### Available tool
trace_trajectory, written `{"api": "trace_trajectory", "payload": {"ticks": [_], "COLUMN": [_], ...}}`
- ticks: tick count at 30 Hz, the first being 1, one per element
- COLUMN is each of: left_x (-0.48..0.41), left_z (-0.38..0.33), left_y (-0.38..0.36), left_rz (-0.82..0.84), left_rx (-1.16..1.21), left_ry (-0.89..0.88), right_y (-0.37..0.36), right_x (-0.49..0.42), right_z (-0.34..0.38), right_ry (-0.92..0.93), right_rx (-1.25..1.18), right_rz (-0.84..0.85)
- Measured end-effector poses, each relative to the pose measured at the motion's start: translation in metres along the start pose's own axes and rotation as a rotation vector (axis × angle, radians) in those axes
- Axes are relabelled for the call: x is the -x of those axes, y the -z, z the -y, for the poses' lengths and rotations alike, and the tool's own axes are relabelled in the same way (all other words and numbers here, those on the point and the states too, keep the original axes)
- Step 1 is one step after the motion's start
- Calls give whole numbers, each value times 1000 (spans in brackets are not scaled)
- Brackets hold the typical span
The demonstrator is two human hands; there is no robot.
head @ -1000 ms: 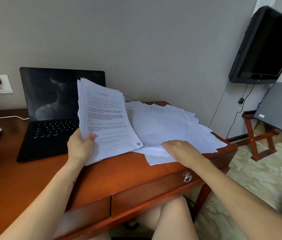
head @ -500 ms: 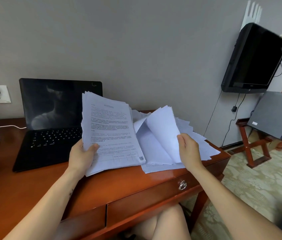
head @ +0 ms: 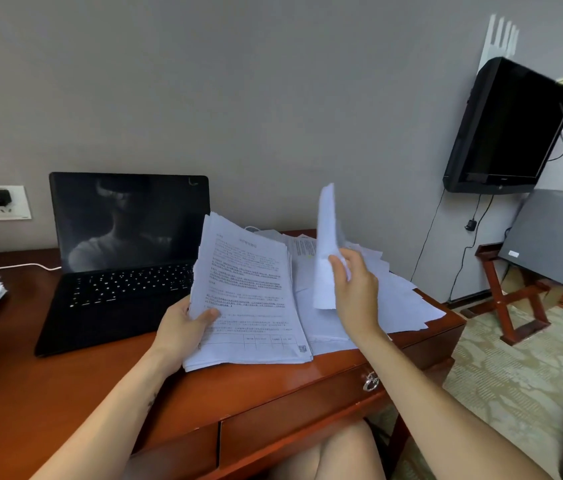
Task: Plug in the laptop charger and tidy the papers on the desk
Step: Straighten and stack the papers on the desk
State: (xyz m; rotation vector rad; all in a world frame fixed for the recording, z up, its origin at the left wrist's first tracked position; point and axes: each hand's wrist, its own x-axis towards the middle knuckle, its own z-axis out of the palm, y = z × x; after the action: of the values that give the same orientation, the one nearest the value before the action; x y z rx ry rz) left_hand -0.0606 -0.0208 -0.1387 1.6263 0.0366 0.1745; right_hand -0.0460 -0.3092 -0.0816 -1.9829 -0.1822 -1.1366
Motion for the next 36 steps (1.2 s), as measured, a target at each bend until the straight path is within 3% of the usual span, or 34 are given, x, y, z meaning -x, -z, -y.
{"api": "trace_trajectory", "payload": {"ticks": [4,8,12,16,18,22,28,32,36], "left_x": [-1,-2,-4,-6,-7,-3,-1,-1,3], "left_z": [-1,-1,-1,0,1,-4,-7,-6,-11], "left_y": [4,7,9,12,13,9,8,7,7], "left_rz": [51,58,37,9,49,109,96,110,172], "left_rx": [18,23,-33,-95,-76,-17,21,-33,-77], "left_ry": [31,55,76,85,90,116,143,137,121], "right_y": [-23,-37,-35,-26,-20,-12,3,13,22], "right_x": [23,48,64,72,75,75,71,70,67], "right_z": [-2,-5,-6,-9,-14,-29,-44,-47,-37], "right_ry": [438,576,341,117,155,439,371,311,2], "right_rx": [226,200,75,-24,14,248,303,300,89], "right_rz": [127,244,506,604,575,326,243,423,708]}}
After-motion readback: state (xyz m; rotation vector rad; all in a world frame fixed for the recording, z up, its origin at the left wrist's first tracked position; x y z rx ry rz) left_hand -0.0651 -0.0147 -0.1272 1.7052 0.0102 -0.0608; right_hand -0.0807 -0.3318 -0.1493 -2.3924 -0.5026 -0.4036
